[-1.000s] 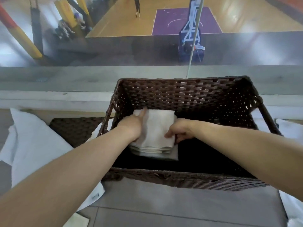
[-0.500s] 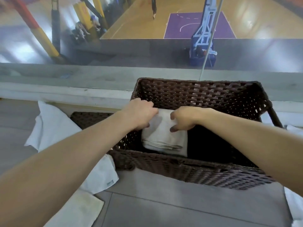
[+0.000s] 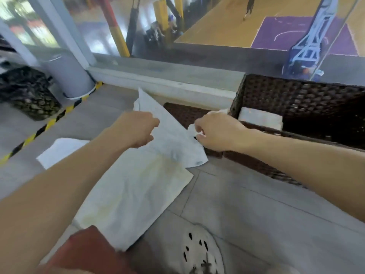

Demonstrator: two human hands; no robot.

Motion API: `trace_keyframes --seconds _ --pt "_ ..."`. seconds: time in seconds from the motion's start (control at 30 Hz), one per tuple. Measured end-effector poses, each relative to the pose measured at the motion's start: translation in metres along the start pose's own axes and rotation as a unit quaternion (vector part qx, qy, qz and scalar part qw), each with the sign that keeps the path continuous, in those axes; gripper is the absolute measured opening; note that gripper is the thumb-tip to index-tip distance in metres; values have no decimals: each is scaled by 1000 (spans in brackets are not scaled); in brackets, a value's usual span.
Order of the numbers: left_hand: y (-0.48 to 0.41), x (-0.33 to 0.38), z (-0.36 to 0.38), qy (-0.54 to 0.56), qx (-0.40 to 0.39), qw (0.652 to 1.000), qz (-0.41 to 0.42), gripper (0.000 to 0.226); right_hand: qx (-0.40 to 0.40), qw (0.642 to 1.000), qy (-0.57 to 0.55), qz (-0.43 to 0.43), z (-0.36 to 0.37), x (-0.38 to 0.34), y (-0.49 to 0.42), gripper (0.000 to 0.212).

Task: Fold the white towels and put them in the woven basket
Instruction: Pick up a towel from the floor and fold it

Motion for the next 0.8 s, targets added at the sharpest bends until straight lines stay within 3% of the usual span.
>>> trace_keyframes --seconds 0.13,0.3,0.37,0.43,0.53,0.63,0.7,0.73,0.8 --pt "83 -37 72 34 -67 996 -38 49 -106 993 -42 2 129 -104 7 34" --pt "129 -61 140 132 -125 979 -88 59 -208 975 -18 -79 259 -204 21 85" --pt "127 -59 153 155 -123 976 -91 61 -220 968 29 -116 290 -218 27 73" --pt "118 -50 163 160 -125 976 -74 58 -177 973 34 -141 295 -220 26 37" --pt "112 -31 187 152 -160 972 -84 56 -143 983 3 -113 281 -197 21 27" --pt "113 -2 222 172 -214 956 -100 104 -81 983 -161 30 231 -152 6 19" --pt "109 25 228 250 -188 944 -105 128 -43 961 -256 95 192 -124 4 9" --pt "104 34 226 287 -156 939 -110 128 -20 952 -285 112 169 -112 6 8" --pt "89 40 209 332 -59 934 -121 100 20 942 -307 134 125 -91 16 11"
Point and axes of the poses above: each hand's wrist, its own y-axis away from the middle knuckle, its own z-axis out of the palm, x = y × z, the point moved 9 cm from there along -y, towards the middle knuckle, and after that the axes turned 5 degrees about x, right-handed, at the moved point
